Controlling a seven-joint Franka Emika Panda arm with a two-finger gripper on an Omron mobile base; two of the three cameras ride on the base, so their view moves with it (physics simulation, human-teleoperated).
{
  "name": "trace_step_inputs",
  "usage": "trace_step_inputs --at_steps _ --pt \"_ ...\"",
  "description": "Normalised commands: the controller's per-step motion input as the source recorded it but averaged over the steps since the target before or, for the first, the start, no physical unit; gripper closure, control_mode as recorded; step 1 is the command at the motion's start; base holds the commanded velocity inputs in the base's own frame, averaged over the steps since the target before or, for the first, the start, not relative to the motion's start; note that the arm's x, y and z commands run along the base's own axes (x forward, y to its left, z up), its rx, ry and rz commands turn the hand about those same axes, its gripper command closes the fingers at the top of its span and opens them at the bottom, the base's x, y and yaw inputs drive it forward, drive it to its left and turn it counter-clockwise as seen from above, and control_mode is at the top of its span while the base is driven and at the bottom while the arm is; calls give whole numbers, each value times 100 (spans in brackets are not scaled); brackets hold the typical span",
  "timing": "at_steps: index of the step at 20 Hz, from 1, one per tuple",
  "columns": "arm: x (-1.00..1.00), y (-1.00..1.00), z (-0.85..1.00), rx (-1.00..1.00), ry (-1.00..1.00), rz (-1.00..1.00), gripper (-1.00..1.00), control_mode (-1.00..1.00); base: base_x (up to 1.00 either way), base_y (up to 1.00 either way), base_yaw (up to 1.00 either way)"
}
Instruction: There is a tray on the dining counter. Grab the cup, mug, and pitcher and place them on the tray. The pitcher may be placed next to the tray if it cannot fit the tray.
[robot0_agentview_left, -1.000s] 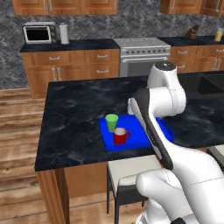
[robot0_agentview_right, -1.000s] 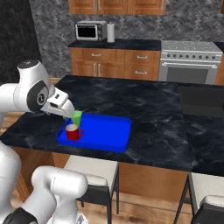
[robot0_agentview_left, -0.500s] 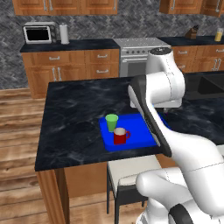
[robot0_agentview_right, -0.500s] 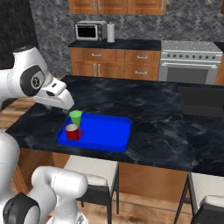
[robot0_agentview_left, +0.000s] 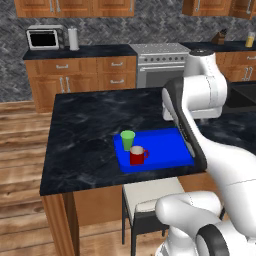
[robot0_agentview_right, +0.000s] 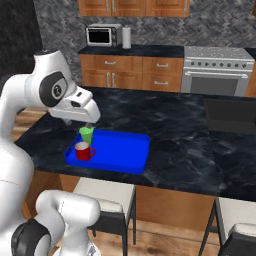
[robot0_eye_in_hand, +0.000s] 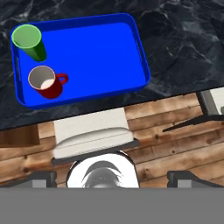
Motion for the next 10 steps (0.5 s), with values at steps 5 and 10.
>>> trace_step_inputs --at_steps 5,10 --pt "0 -43 0 0 2 0 -100 -100 0 0 0" --pt "0 -8 0 0 1 0 -100 100 -15 -2 0"
